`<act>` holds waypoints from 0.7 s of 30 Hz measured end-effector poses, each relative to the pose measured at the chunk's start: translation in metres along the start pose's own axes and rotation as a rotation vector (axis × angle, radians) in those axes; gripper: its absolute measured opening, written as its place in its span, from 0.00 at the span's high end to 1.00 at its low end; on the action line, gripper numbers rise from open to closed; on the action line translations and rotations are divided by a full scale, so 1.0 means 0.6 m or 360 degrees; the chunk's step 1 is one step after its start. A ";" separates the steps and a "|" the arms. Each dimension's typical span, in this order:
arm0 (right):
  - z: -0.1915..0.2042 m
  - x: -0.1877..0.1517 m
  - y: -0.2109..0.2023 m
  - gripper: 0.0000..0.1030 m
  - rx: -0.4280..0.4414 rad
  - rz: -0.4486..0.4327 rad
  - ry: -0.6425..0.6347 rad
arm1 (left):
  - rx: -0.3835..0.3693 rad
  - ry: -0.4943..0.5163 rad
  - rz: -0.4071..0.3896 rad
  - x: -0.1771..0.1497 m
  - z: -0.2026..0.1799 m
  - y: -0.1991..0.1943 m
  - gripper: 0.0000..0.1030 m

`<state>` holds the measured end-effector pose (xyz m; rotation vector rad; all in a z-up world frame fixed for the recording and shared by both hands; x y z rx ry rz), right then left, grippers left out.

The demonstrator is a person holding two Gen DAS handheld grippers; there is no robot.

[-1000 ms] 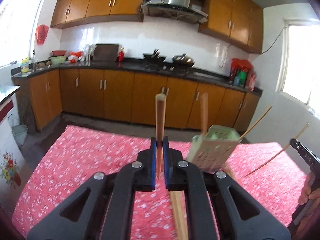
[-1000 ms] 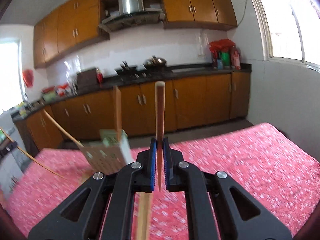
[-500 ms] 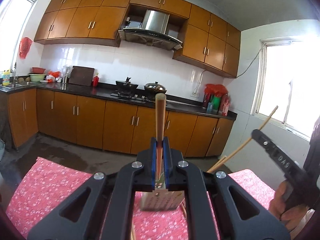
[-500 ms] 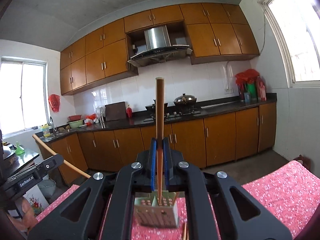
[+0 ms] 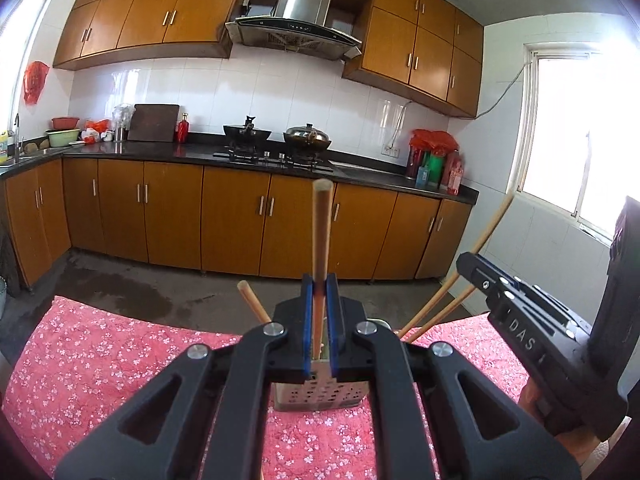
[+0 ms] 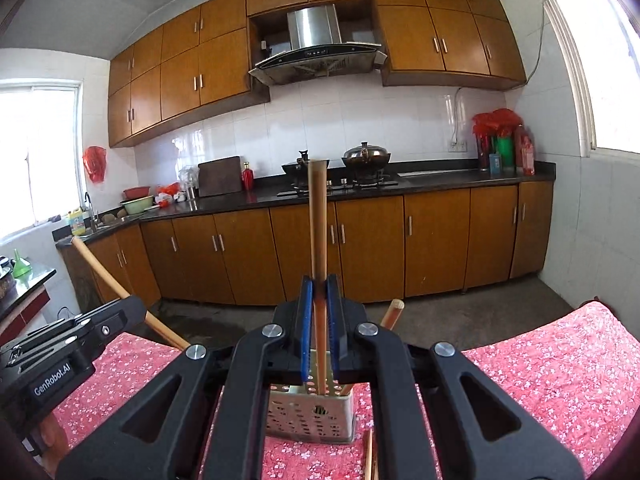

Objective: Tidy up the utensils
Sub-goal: 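Lift chopsticks into the grey holder and open the left gripper while the right gripper does likewise, then lower the left gripper onto a chopstick and close while the right gripper grasps another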

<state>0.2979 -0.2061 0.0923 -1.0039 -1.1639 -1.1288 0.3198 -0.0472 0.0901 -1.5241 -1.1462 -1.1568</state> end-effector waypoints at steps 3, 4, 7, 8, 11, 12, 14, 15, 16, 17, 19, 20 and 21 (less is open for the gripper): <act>-0.001 0.007 -0.004 0.90 0.0006 -0.0008 0.0015 | -0.0012 -0.0014 -0.0031 0.010 0.001 -0.006 0.90; -0.002 0.012 -0.008 0.90 0.0006 -0.0016 0.0019 | -0.0011 -0.0018 -0.0046 0.015 0.002 -0.010 0.90; -0.002 0.029 -0.024 0.90 0.0014 -0.0056 0.0015 | -0.0008 -0.0033 -0.0085 0.025 0.005 -0.026 0.88; -0.003 0.036 -0.033 0.89 0.0015 -0.0077 0.0014 | -0.0004 -0.0037 -0.0099 0.030 0.006 -0.032 0.88; -0.012 0.056 -0.059 0.89 0.0004 -0.0129 0.0024 | 0.0020 -0.0066 -0.0163 0.046 0.019 -0.065 0.86; -0.017 0.060 -0.068 0.89 0.0000 -0.0138 0.0031 | 0.0025 -0.0074 -0.0179 0.050 0.023 -0.074 0.86; -0.035 0.064 -0.089 0.89 -0.0036 -0.0145 0.0040 | 0.0049 -0.0092 -0.0218 0.055 0.041 -0.105 0.84; -0.050 0.060 -0.102 0.89 -0.0060 -0.0129 0.0043 | 0.0066 -0.0093 -0.0226 0.053 0.051 -0.119 0.82; -0.064 0.051 -0.111 0.89 -0.0082 -0.0105 0.0047 | 0.0086 -0.0089 -0.0227 0.050 0.059 -0.128 0.80; -0.074 0.040 -0.117 0.86 -0.0099 -0.0075 0.0048 | 0.0121 -0.0082 -0.0218 0.043 0.072 -0.138 0.79; -0.103 -0.013 -0.120 0.82 -0.0145 0.0085 0.0037 | 0.0203 -0.0063 -0.0147 0.011 0.103 -0.149 0.78; -0.110 -0.037 -0.120 0.81 -0.0154 0.0148 0.0033 | 0.0246 -0.0051 -0.0086 -0.017 0.120 -0.150 0.78; -0.124 -0.088 -0.116 0.81 -0.0172 0.0280 0.0023 | 0.0268 -0.0048 -0.0041 -0.038 0.133 -0.150 0.78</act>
Point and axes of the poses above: each gripper's, at about its wrist camera, not at the fingertips, and y roughly the way its jaws point, z to its left, x to its top, the point moved 8 cm from there along y, roughly the way its jaws point, and after that the axes turned 13 degrees about -z, right-handed, at the moved point
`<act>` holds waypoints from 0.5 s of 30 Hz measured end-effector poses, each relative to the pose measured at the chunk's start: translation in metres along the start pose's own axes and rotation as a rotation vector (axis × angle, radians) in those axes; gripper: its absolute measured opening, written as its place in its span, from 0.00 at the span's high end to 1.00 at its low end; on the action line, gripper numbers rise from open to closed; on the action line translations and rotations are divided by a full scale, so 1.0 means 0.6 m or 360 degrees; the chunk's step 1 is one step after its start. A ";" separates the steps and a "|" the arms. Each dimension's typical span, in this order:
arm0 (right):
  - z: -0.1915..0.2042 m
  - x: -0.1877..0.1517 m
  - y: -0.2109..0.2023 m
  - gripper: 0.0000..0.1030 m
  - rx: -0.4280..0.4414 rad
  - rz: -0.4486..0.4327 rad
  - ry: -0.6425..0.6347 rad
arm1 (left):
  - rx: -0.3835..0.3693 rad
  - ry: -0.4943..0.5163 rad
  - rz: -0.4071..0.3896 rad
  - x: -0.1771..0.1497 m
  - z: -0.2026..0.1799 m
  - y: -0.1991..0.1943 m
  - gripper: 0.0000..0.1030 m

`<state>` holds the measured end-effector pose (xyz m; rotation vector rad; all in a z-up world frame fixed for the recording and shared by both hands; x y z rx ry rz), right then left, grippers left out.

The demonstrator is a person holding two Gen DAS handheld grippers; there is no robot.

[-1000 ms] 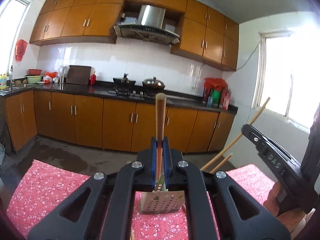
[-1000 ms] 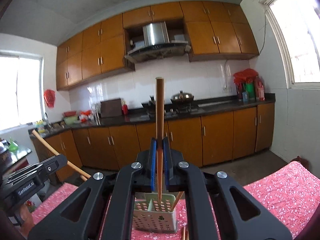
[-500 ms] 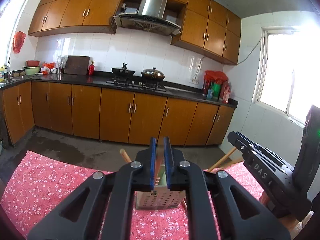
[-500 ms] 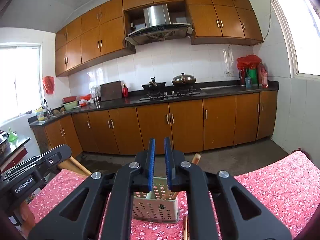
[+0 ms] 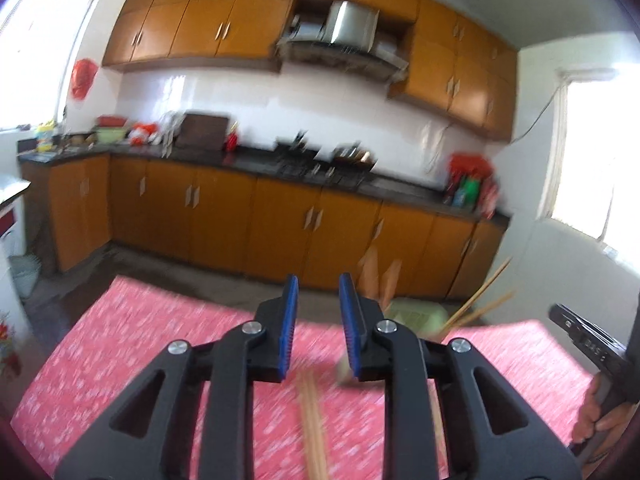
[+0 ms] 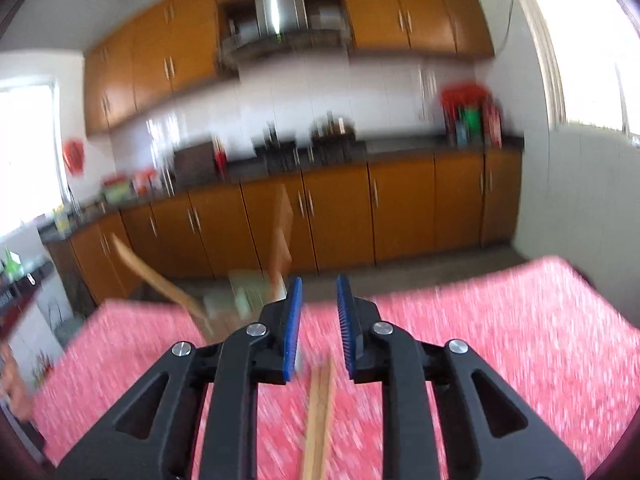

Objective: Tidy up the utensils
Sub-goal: 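Lower the left gripper onto a chopstick and close while the right gripper grasps another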

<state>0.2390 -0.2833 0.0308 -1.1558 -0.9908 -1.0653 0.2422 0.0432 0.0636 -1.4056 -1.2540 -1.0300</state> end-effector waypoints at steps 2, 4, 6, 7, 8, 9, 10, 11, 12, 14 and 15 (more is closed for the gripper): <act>-0.011 -0.068 0.017 0.81 -0.0033 0.0174 -0.0031 | 0.0071 0.0016 0.0157 -0.067 0.030 0.010 0.78; -0.018 -0.155 0.032 0.81 -0.0041 0.0376 -0.0062 | 0.0103 0.0023 0.0290 -0.127 0.048 0.017 0.78; -0.018 -0.214 0.039 0.81 -0.0021 0.0505 -0.0039 | 0.0123 0.0028 0.0425 -0.186 0.058 0.023 0.78; -0.017 -0.235 0.040 0.81 -0.0010 0.0553 -0.0015 | 0.0114 0.0020 0.0478 -0.209 0.061 0.023 0.78; -0.017 -0.255 0.043 0.81 -0.0004 0.0600 0.0018 | 0.0103 0.0009 0.0518 -0.227 0.060 0.022 0.78; -0.018 -0.265 0.045 0.81 0.0002 0.0623 0.0041 | 0.0084 -0.0002 0.0571 -0.249 0.057 0.021 0.78; -0.017 -0.276 0.048 0.81 0.0015 0.0651 0.0069 | 0.0073 -0.0002 0.0603 -0.263 0.055 0.019 0.78; -0.015 -0.287 0.050 0.81 0.0020 0.0673 0.0081 | 0.0065 0.0000 0.0620 -0.274 0.052 0.015 0.78; -0.013 -0.291 0.052 0.81 0.0016 0.0687 0.0074 | 0.0052 0.0000 0.0643 -0.286 0.050 0.012 0.78; -0.011 -0.304 0.056 0.81 0.0010 0.0716 0.0049 | 0.0034 0.0004 0.0680 -0.304 0.046 0.008 0.78; -0.010 -0.304 0.056 0.81 0.0011 0.0710 0.0042 | 0.0029 0.0012 0.0699 -0.310 0.043 0.007 0.78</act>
Point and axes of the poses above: each gripper's, at about its wrist camera, not at the fingertips, and y roughly the way its jaws point, z to its left, x to its top, the point moved 8 cm from there along y, roughly the way its jaws point, and after that the axes turned 13 degrees about -z, right-handed, at the moved point
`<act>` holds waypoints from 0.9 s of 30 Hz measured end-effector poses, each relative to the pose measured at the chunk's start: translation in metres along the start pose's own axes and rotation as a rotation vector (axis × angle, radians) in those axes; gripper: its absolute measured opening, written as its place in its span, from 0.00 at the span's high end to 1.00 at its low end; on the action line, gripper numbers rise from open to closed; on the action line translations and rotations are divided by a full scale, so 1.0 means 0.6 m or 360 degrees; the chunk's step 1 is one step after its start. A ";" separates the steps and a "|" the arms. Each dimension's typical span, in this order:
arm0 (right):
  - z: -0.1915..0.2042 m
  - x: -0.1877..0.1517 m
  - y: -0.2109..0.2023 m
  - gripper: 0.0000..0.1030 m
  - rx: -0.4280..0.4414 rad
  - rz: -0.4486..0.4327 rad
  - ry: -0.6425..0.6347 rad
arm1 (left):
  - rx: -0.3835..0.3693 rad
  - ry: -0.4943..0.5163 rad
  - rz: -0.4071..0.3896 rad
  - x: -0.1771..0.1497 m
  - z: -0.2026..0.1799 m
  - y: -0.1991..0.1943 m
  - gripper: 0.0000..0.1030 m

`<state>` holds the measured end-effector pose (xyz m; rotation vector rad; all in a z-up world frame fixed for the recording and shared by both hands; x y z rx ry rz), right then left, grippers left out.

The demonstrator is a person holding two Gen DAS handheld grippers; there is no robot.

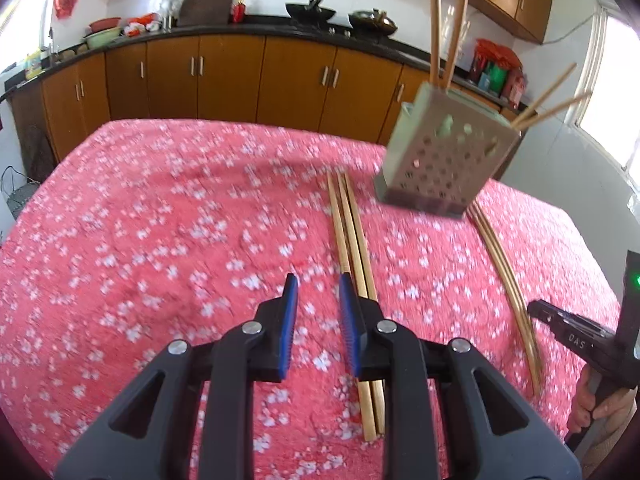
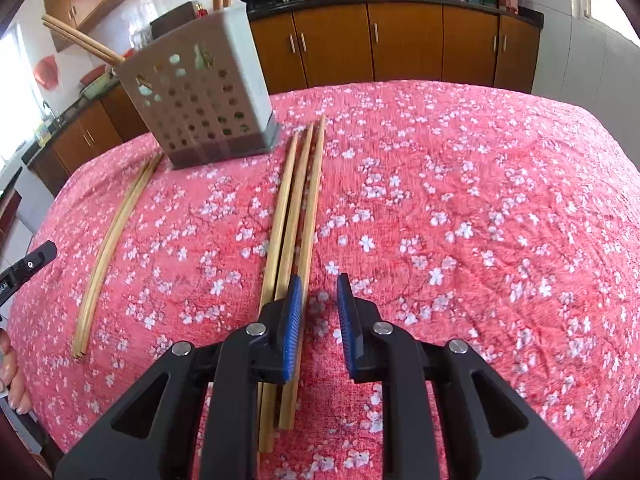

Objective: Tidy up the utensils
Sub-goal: 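Lower the left gripper onto a chopstick and close while the right gripper grasps another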

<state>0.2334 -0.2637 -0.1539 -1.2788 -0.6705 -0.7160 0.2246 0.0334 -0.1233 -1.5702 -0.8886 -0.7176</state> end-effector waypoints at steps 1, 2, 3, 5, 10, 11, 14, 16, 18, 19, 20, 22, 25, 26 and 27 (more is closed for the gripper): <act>0.003 0.000 0.002 0.81 0.0004 0.0000 -0.0004 | -0.0001 0.0007 0.0014 -0.005 -0.002 0.001 0.78; 0.005 0.000 0.003 0.81 0.0014 0.0008 -0.0008 | -0.0005 0.0009 0.0027 -0.010 -0.004 0.003 0.78; 0.006 -0.003 0.003 0.81 0.0019 0.0010 -0.0011 | -0.0010 0.0006 0.0040 -0.009 -0.007 0.006 0.78; 0.010 -0.009 0.006 0.81 0.0026 0.0008 -0.0037 | -0.0018 -0.0004 0.0058 -0.011 -0.010 0.010 0.78; 0.012 -0.012 0.011 0.92 -0.0079 0.0002 -0.0149 | -0.0042 0.0007 0.0107 -0.021 -0.019 0.020 0.78; 0.001 -0.008 0.014 0.92 -0.0140 -0.0005 -0.0131 | -0.0044 0.0011 0.0114 -0.021 -0.022 0.025 0.78; -0.030 0.001 0.014 0.92 -0.0225 -0.0008 -0.0033 | -0.0064 0.0014 0.0140 -0.030 -0.025 0.029 0.78; -0.039 0.002 0.012 0.92 -0.0236 -0.0007 -0.0021 | -0.0072 0.0022 0.0155 -0.036 -0.027 0.032 0.79; -0.040 0.000 0.013 0.92 -0.0237 -0.0011 -0.0046 | -0.0083 0.0039 0.0173 -0.042 -0.032 0.036 0.80; -0.040 -0.002 0.013 0.92 -0.0239 -0.0015 -0.0055 | -0.0085 0.0051 0.0180 -0.044 -0.035 0.037 0.80; -0.039 -0.004 0.011 0.92 -0.0241 -0.0019 -0.0059 | -0.0086 0.0064 0.0186 -0.047 -0.037 0.039 0.80; -0.039 -0.006 0.008 0.92 -0.0243 -0.0024 -0.0062 | -0.0083 0.0102 0.0196 -0.051 -0.044 0.042 0.81; -0.036 -0.011 0.005 0.92 -0.0247 -0.0028 -0.0096 | -0.0028 0.0190 0.0195 -0.055 -0.048 0.046 0.84; -0.034 -0.011 0.000 0.92 -0.0247 -0.0031 -0.0108 | -0.0012 0.0224 0.0192 -0.056 -0.050 0.047 0.84; -0.031 -0.013 -0.002 0.92 -0.0240 -0.0035 -0.0123 | -0.0004 0.0234 0.0192 -0.056 -0.051 0.049 0.84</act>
Point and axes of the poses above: each gripper's, at about its wrist camera, not at the fingertips, and y roughly the way its jaws point, z to its left, x to its top, the point moved 8 cm from there along y, roughly the way its jaws point, and after that the axes turned 13 degrees about -z, right-handed, at the moved point
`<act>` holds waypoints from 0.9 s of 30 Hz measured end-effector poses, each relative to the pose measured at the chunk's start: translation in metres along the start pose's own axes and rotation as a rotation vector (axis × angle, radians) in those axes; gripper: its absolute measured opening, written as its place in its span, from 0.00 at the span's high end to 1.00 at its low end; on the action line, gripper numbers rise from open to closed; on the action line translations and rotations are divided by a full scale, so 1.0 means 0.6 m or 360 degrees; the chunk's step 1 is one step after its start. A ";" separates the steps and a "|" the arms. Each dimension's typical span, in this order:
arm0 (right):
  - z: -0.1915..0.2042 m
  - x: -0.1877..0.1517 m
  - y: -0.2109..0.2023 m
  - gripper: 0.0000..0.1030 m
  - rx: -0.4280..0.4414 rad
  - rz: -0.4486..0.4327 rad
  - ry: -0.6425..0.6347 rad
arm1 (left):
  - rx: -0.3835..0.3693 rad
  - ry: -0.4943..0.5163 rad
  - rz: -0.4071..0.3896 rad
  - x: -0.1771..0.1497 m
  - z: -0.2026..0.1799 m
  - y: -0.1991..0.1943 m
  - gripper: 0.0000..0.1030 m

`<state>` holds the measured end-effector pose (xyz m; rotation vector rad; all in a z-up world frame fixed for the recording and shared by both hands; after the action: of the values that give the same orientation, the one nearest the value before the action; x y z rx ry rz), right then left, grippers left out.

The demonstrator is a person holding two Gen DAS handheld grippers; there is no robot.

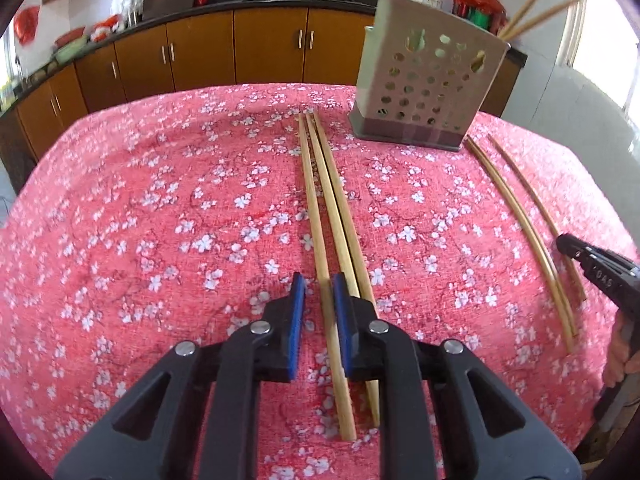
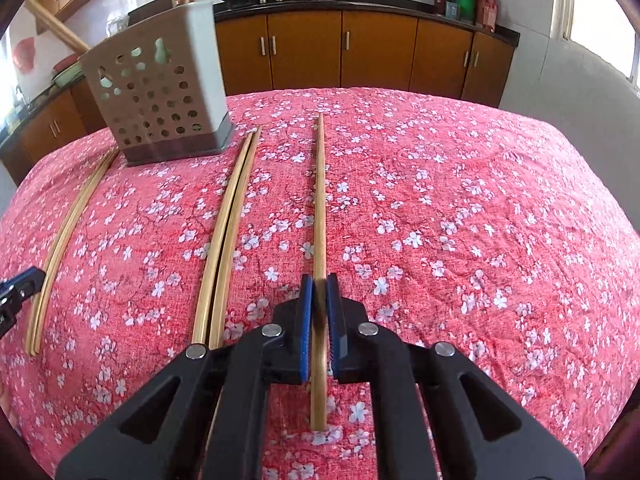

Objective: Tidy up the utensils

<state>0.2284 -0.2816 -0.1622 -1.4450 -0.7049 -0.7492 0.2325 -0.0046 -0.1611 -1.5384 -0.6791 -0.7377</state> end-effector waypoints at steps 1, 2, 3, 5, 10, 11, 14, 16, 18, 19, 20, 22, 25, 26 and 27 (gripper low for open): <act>0.004 0.000 -0.002 0.92 0.0010 -0.0001 -0.0005 | 0.0007 0.0010 0.0001 0.001 -0.001 0.001 0.84; 0.009 -0.001 -0.004 0.92 0.0034 -0.0001 -0.0005 | 0.0013 0.0014 0.0000 0.002 -0.002 0.003 0.84; 0.012 -0.002 -0.007 0.92 0.0043 0.0000 -0.0008 | 0.0021 0.0014 0.0000 0.003 0.000 0.005 0.85; 0.012 0.000 -0.006 0.92 0.0047 0.0000 -0.0015 | 0.0060 0.0012 0.0002 0.008 0.008 0.011 0.92; -0.023 0.015 0.012 0.92 -0.0057 -0.0006 0.0036 | 0.0224 -0.0095 -0.0004 0.027 0.074 0.030 0.92; -0.031 0.019 0.016 0.92 -0.0073 -0.0007 0.0054 | 0.0254 -0.0109 -0.0012 0.029 0.090 0.033 0.91; -0.057 0.027 0.025 0.92 -0.0092 -0.0007 0.0128 | 0.0245 -0.0189 -0.0022 0.031 0.114 0.028 0.90; -0.059 0.029 0.027 0.92 -0.0086 -0.0005 0.0138 | 0.0228 -0.0215 -0.0026 0.031 0.117 0.029 0.90; -0.058 0.030 0.027 0.92 -0.0097 -0.0004 0.0123 | 0.0243 -0.0198 -0.0023 0.031 0.117 0.029 0.90; -0.057 0.031 0.028 0.92 -0.0101 -0.0003 0.0116 | 0.0250 -0.0189 -0.0022 0.031 0.116 0.029 0.90; -0.057 0.031 0.027 0.92 -0.0103 -0.0003 0.0113 | 0.0252 -0.0187 -0.0022 0.032 0.115 0.030 0.90; -0.057 0.032 0.028 0.92 -0.0099 -0.0002 0.0119 | 0.0250 -0.0190 -0.0022 0.031 0.116 0.029 0.90; -0.059 0.030 0.030 0.92 -0.0092 -0.0002 0.0127 | 0.0244 -0.0196 -0.0024 0.031 0.120 0.028 0.90; -0.059 0.030 0.029 0.92 -0.0092 -0.0002 0.0128 | 0.0244 -0.0196 -0.0024 0.030 0.119 0.028 0.90; -0.059 0.029 0.029 0.92 -0.0092 -0.0002 0.0127 | 0.0245 -0.0195 -0.0024 0.031 0.119 0.028 0.90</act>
<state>0.2518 -0.3176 -0.1590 -1.4590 -0.6273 -0.8297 0.2620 0.0651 -0.1616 -1.4468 -0.8204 -0.5920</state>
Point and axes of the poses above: each gripper's, at about its wrist camera, not at the fingertips, and y roughly the way its jaws point, z to its left, x to its top, the point moved 8 cm from there along y, roughly the way its jaws point, and after that the axes turned 13 degrees about -z, right-handed, at the moved point
